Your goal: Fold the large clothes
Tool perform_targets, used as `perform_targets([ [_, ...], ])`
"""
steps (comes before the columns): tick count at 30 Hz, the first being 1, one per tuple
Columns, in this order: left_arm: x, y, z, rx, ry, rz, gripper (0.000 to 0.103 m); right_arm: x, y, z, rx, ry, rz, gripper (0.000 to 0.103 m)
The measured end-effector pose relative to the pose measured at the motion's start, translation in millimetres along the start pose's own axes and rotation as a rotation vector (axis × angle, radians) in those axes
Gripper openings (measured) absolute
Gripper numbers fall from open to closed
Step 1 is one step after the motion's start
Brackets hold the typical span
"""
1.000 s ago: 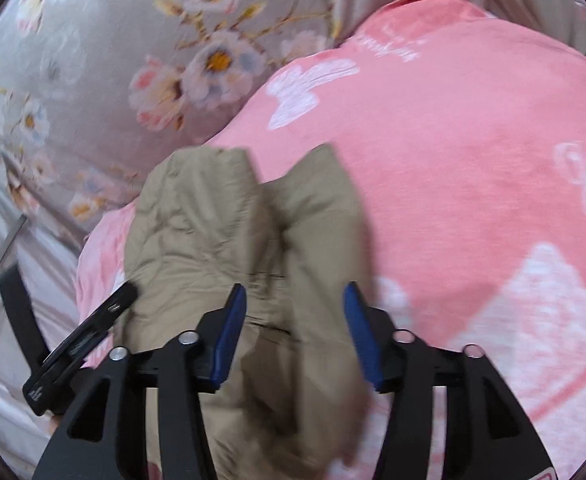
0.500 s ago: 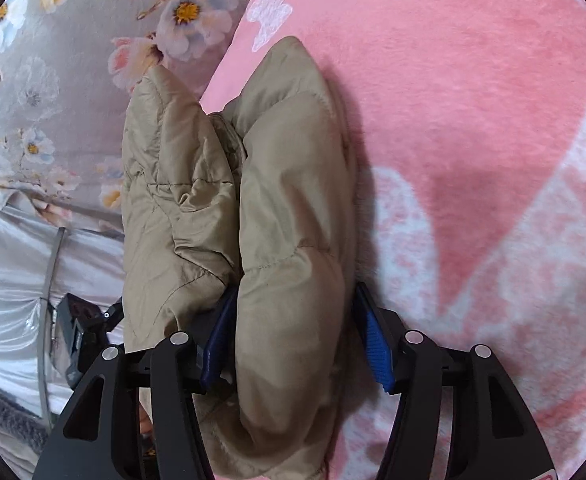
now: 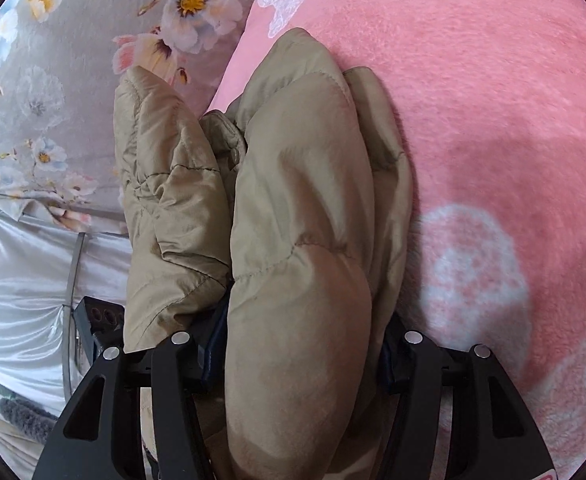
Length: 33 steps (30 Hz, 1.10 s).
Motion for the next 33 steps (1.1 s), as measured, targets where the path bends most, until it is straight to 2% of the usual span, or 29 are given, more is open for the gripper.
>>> perform_targets([
  [2, -0.5, 2.0, 1.8, 0.000, 0.016, -0.020, 0.098, 3.4, 0.6, -4.9, 0.008, -0.022, 0.001, 0.042],
  [3, -1.1, 2.9, 3.5, -0.002, 0.021, -0.029, 0.098, 2.8, 2.5, -6.7, 0.009, -0.056, -0.021, 0.038],
  [6, -5.8, 7.3, 16.5, -0.030, 0.010, -0.082, 0.086, 8.6, 5.8, -4.0, -0.020, -0.069, -0.008, 0.024],
  [8, -12.0, 8.9, 28.5, -0.056, -0.008, -0.134, 0.076, 19.0, 8.8, 1.9, -0.053, -0.048, 0.037, 0.020],
  [14, -34.8, -2.8, 80.9, -0.168, 0.001, -0.233, 0.065, 77.8, 7.8, 28.7, -0.173, -0.064, 0.189, 0.017],
  [22, -71.3, -34.3, 167.3, -0.338, 0.002, -0.360, 0.065, 188.6, -2.0, 74.2, -0.310, -0.119, 0.411, 0.016],
  [26, -77.4, -50.6, 203.3, -0.406, 0.000, -0.397, 0.065, 241.3, -5.5, 90.5, -0.362, -0.161, 0.504, 0.016],
  [33, -77.5, -82.7, 248.1, -0.512, -0.030, -0.442, 0.065, 317.0, -8.6, 92.2, -0.415, -0.182, 0.635, 0.016],
])
Point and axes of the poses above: each gripper's, at about its wrist camera, not at the fingertips, and z roughly against the way its jaws point, x to its left, y to its underside, the point moved 6 cm from there along -z, roughly the way its jaws point, and after that the axes turned 5 degrees about y, right-handed, at the moved point
